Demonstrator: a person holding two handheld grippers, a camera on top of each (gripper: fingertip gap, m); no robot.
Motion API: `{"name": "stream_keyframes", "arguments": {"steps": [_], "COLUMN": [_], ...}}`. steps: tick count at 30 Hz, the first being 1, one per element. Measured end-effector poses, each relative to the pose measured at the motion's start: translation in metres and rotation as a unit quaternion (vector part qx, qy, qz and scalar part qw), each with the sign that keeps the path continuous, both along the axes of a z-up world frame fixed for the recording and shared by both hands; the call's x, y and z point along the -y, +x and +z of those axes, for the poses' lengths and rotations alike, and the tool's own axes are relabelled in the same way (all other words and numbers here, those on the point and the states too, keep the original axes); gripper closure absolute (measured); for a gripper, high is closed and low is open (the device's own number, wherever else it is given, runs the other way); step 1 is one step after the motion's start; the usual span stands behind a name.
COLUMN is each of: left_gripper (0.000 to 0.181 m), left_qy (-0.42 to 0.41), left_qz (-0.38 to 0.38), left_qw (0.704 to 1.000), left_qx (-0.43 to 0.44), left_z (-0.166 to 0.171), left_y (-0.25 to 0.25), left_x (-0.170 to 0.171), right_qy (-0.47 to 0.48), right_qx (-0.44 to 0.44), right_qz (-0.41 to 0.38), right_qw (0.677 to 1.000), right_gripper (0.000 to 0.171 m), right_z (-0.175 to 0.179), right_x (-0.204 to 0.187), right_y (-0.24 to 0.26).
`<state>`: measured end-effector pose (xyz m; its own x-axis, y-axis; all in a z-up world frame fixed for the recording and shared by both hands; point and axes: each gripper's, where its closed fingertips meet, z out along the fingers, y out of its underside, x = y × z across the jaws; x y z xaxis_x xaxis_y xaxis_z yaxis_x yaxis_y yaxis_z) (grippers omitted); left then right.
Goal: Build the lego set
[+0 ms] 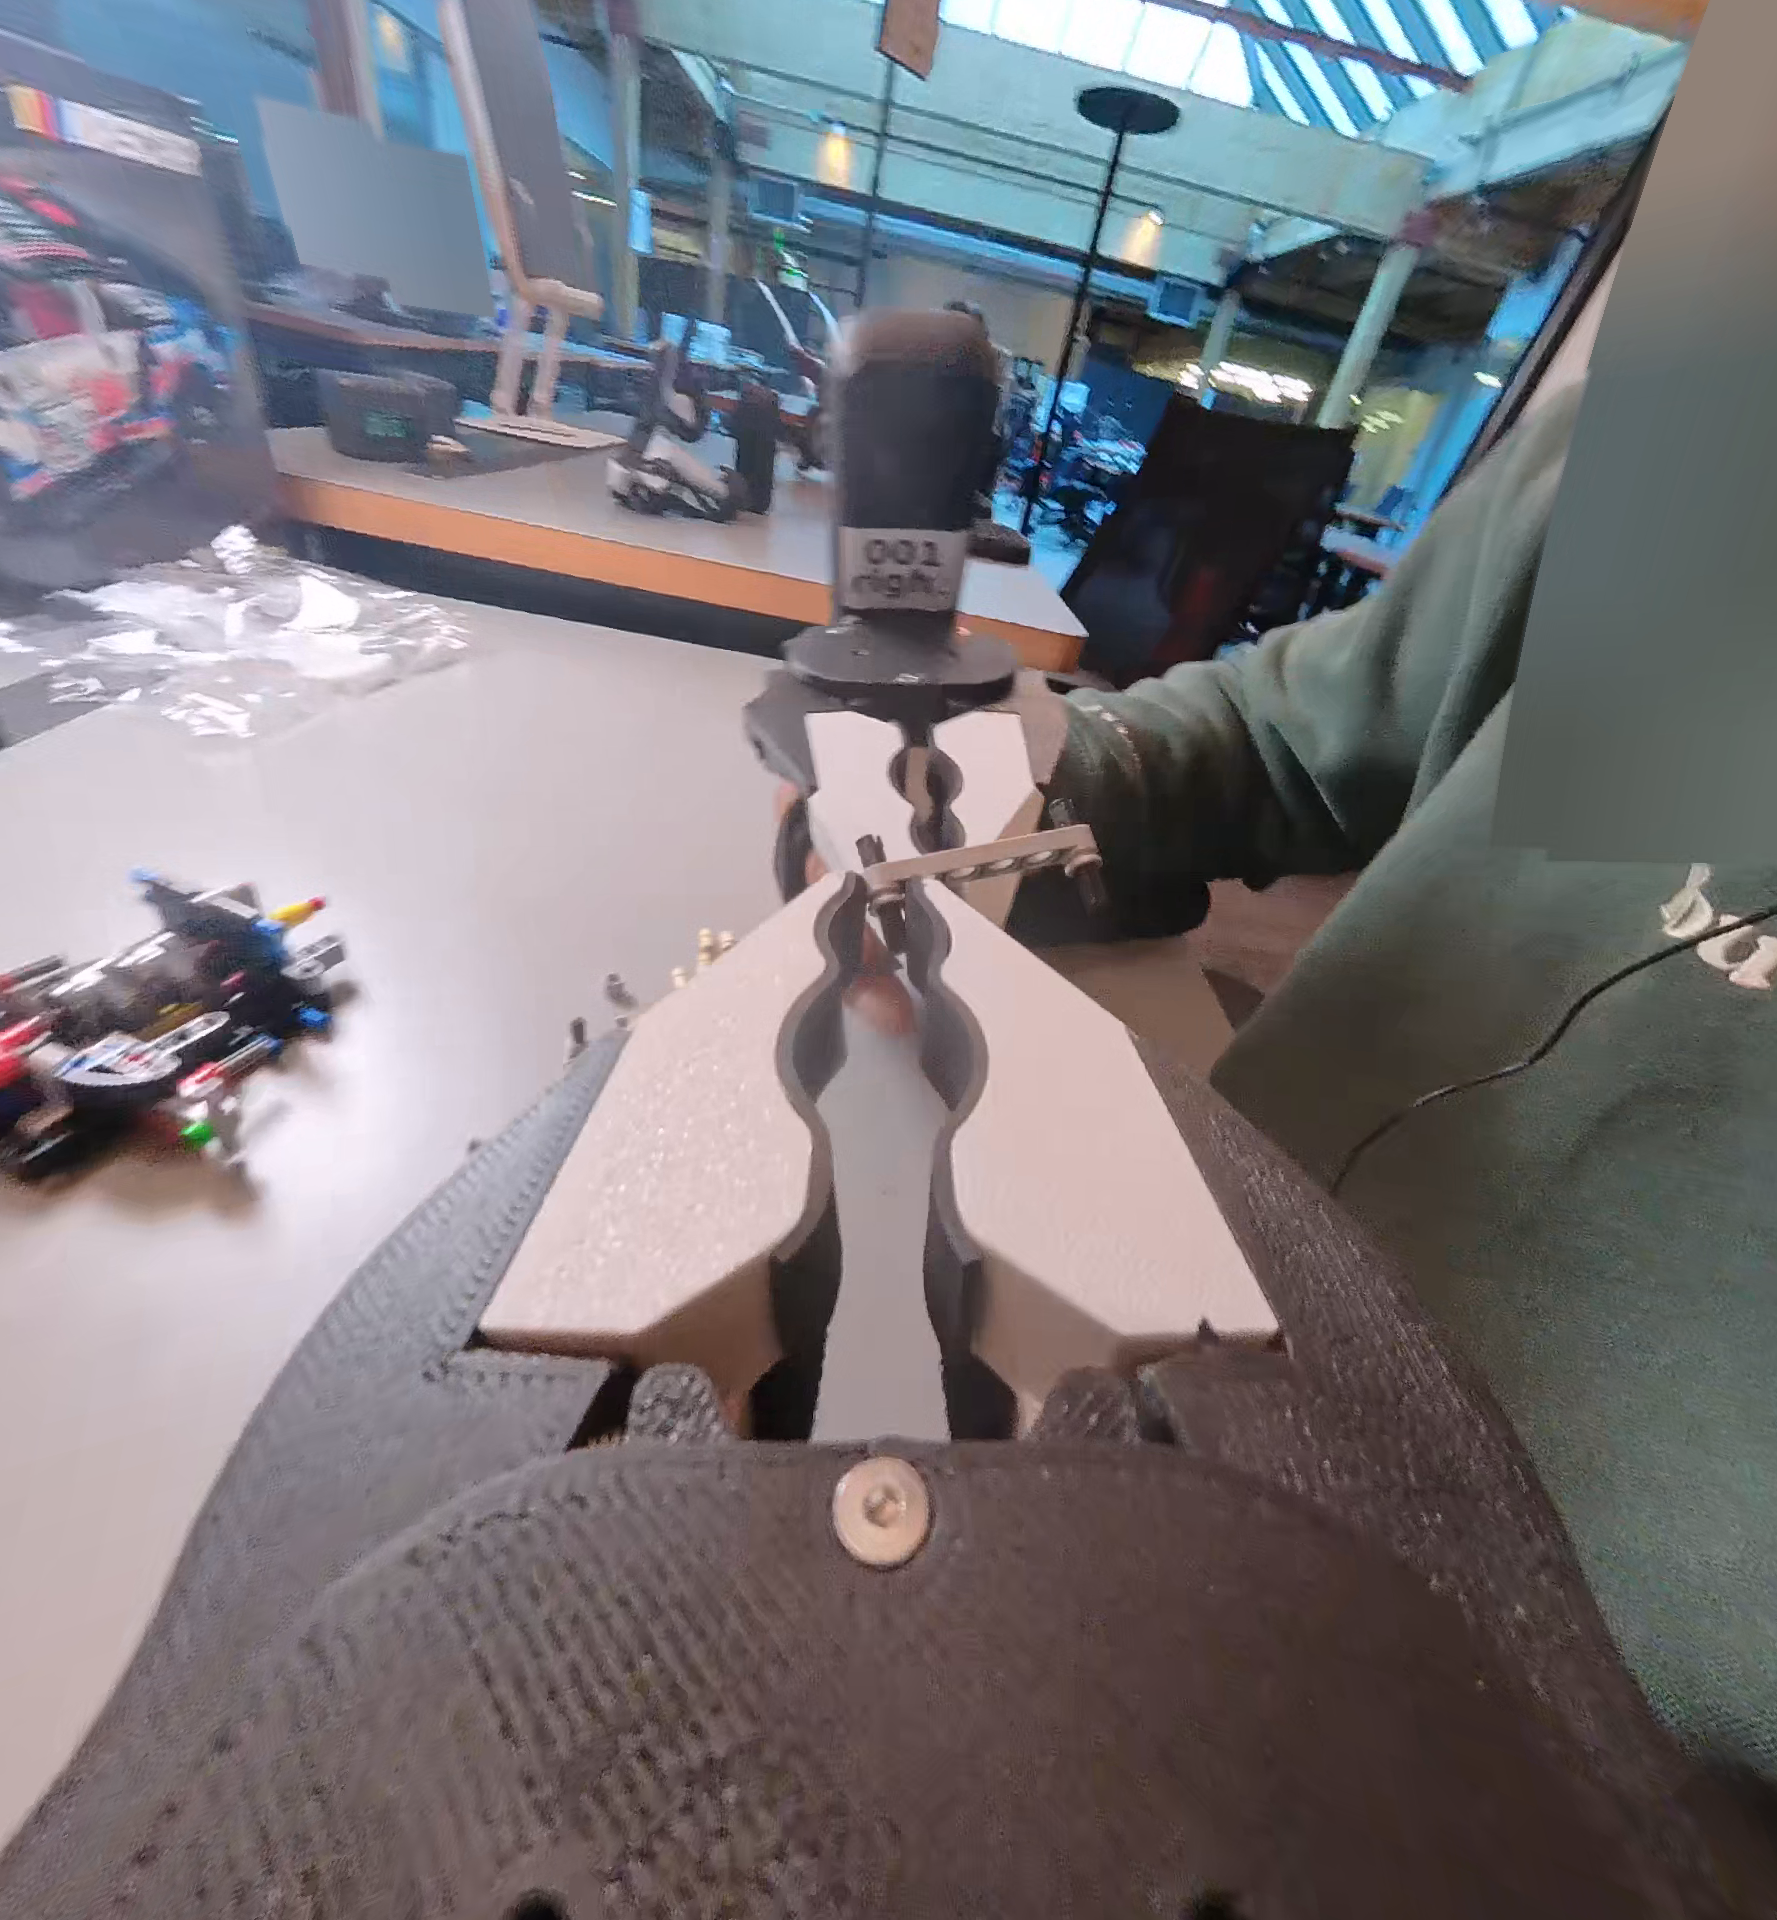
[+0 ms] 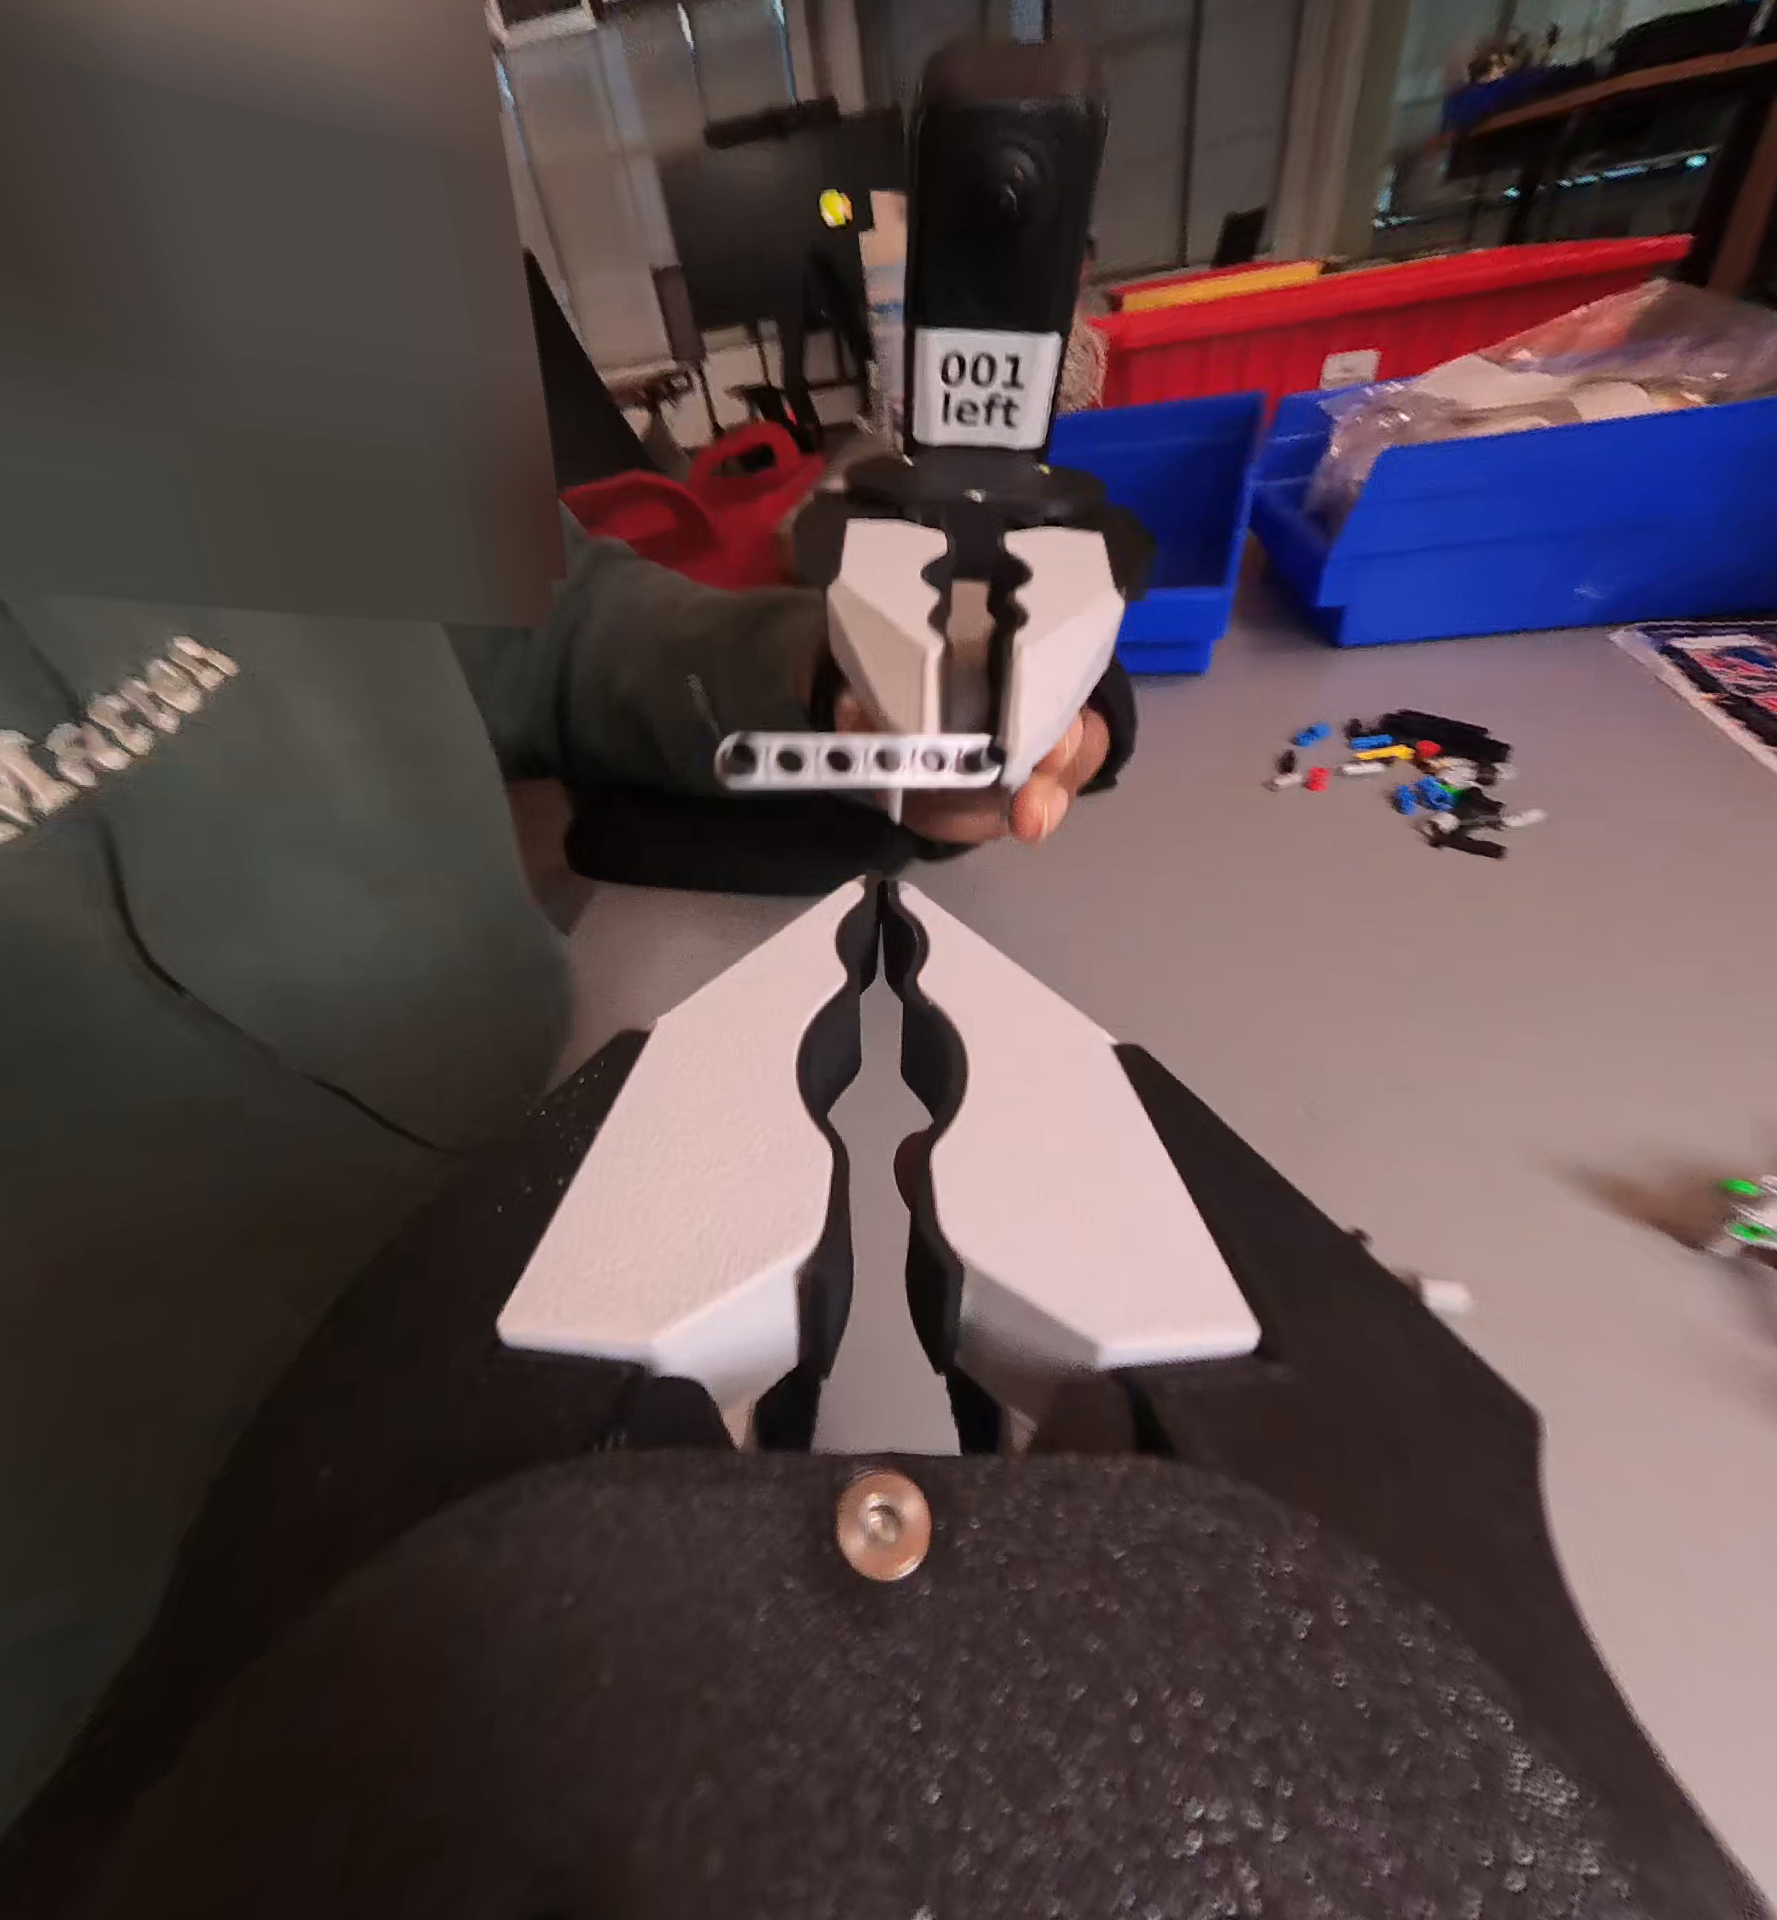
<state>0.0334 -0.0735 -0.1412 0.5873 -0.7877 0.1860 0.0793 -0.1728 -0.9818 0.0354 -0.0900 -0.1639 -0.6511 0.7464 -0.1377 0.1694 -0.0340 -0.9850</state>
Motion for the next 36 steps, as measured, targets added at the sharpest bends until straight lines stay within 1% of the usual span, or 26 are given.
{"name": "stream_keyframes", "arguments": {"steps": [1,3,5,9,15,20,22,24,26,29,32,33,34,35,36], "left_gripper": [0.176,0.176,0.176,0.176,0.176,0.177,0.176,0.176,0.175,0.175,0.174,0.172,0.161,0.153,0.149], "left_qy": [-0.003,-0.015,-0.015,-0.008,0.003,0.0,-0.018,-0.074,-0.136,-0.183,-0.204,-0.208,-0.208,-0.21,-0.214], "left_qz": [0.018,0.051,0.07,0.098,0.16,0.205,0.202,0.154,0.096,0.096,0.088,0.091,0.095,0.098,0.099], "left_qw": [1.0,0.998,0.997,0.994,0.984,0.977,0.979,0.985,0.983,0.963,0.944,0.936,0.93,0.927,0.928], "left_qx": [0.007,0.019,0.035,0.04,0.072,0.057,0.029,-0.019,-0.074,-0.174,-0.243,-0.27,-0.289,-0.295,-0.29], "left_z": [-0.001,-0.003,0.003,0.006,0.018,0.013,0.003,-0.02,-0.049,-0.092,-0.116,-0.123,-0.127,-0.128,-0.125], "left_y": [-0.009,-0.023,-0.032,-0.046,-0.097,-0.129,-0.132,-0.125,-0.119,-0.125,-0.119,-0.121,-0.123,-0.125,-0.127], "left_x": [-0.003,-0.011,-0.015,-0.019,-0.025,-0.026,-0.027,-0.019,-0.003,0.007,0.009,0.009,0.01,0.011,0.014], "right_qy": [0.018,0.02,0.029,0.041,0.088,0.119,0.13,0.145,0.15,0.142,0.128,0.129,0.131,0.132,0.132], "right_qx": [0.002,0.016,0.024,0.038,0.077,0.119,0.133,0.138,0.136,0.13,0.124,0.122,0.119,0.116,0.113], "right_qz": [-0.017,-0.034,-0.039,-0.045,-0.064,-0.071,-0.062,-0.053,-0.05,-0.058,-0.077,-0.082,-0.087,-0.092,-0.097], "right_qw": [1.0,0.999,0.998,0.997,0.991,0.983,0.981,0.978,0.978,0.979,0.981,0.981,0.98,0.98,0.98], "right_gripper": [0.171,0.171,0.171,0.171,0.171,0.161,0.157,0.154,0.154,0.155,0.157,0.158,0.158,0.158,0.158], "right_z": [-0.005,-0.012,-0.018,-0.025,-0.046,-0.059,-0.064,-0.067,-0.065,-0.058,-0.05,-0.048,-0.047,-0.045,-0.043], "right_x": [-0.004,-0.007,-0.008,-0.009,-0.009,-0.002,0.006,0.012,0.012,0.004,-0.008,-0.011,-0.014,-0.017,-0.021], "right_y": [-0.002,-0.004,-0.006,-0.01,-0.022,-0.037,-0.042,-0.044,-0.044,-0.041,-0.039,-0.037,-0.035,-0.032,-0.03]}}
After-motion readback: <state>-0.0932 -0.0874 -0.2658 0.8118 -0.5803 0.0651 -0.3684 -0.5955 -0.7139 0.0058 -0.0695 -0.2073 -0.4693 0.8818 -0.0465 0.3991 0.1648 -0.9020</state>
